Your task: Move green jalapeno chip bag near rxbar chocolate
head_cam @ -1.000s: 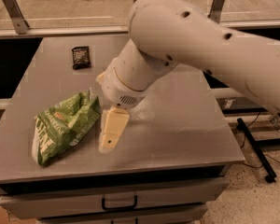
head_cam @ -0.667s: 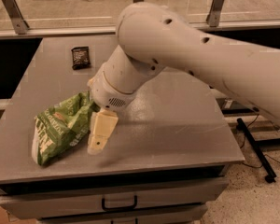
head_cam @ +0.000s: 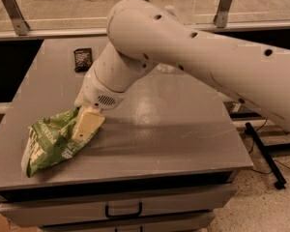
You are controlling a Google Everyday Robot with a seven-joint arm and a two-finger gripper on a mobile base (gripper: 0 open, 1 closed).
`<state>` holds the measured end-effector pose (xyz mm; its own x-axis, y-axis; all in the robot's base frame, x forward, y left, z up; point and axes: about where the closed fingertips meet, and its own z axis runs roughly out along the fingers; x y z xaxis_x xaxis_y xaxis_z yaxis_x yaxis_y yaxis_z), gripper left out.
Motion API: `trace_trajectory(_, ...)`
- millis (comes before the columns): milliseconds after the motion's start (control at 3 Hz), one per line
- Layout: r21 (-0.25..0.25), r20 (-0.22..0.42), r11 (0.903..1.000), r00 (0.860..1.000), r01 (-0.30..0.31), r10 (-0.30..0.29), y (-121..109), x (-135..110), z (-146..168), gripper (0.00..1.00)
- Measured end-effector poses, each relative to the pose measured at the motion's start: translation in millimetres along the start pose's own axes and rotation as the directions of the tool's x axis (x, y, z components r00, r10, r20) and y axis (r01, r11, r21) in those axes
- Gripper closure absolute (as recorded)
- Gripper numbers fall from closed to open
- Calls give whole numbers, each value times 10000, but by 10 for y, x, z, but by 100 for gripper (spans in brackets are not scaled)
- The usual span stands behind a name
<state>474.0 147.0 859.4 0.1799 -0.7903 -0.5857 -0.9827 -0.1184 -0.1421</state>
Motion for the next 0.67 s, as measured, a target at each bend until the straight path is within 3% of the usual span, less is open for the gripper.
trace_trajectory(333, 338, 14, 9974, 9979, -643, 643, -202, 152, -109, 64)
trace_trajectory(667, 1039, 33, 9815, 9869, -1609, 1614, -456, 491, -371, 88)
